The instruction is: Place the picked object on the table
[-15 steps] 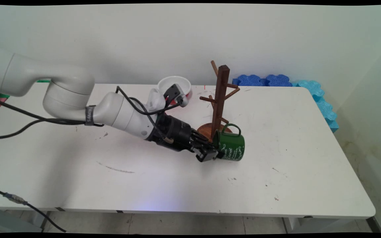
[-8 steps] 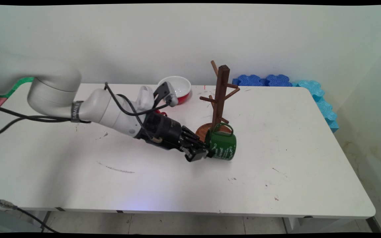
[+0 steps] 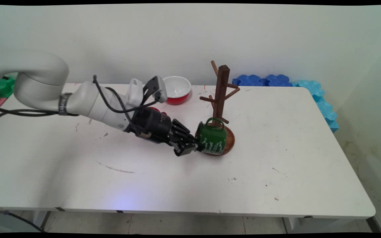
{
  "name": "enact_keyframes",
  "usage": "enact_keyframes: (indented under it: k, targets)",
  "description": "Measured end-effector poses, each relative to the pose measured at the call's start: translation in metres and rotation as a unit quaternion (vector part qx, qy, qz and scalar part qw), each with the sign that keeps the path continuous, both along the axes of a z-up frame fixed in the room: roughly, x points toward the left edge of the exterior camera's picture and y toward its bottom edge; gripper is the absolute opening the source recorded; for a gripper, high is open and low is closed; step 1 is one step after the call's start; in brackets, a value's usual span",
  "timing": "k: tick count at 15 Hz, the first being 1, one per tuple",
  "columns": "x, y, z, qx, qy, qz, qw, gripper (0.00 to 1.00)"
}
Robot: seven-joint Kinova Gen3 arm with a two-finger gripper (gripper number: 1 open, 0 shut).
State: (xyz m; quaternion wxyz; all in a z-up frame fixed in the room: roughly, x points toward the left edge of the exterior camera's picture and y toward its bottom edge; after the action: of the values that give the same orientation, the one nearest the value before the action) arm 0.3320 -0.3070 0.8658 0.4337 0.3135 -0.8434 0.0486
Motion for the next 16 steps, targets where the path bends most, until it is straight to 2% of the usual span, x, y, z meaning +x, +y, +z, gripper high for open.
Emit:
enact_keyframes:
  k: [6,9,13,16]
  targets:
    - [0.023,0.000,0.010,-0.030,-0.037,-0.011,0.9988,0.00]
    - [0.034,0.001,0.015,-0.047,-0.062,-0.020,0.9967,0.00]
    - [0.044,0.004,0.022,-0.067,-0.101,-0.034,0.9921,0.00]
    - [0.047,0.007,0.026,-0.082,-0.137,-0.043,0.9862,0.00]
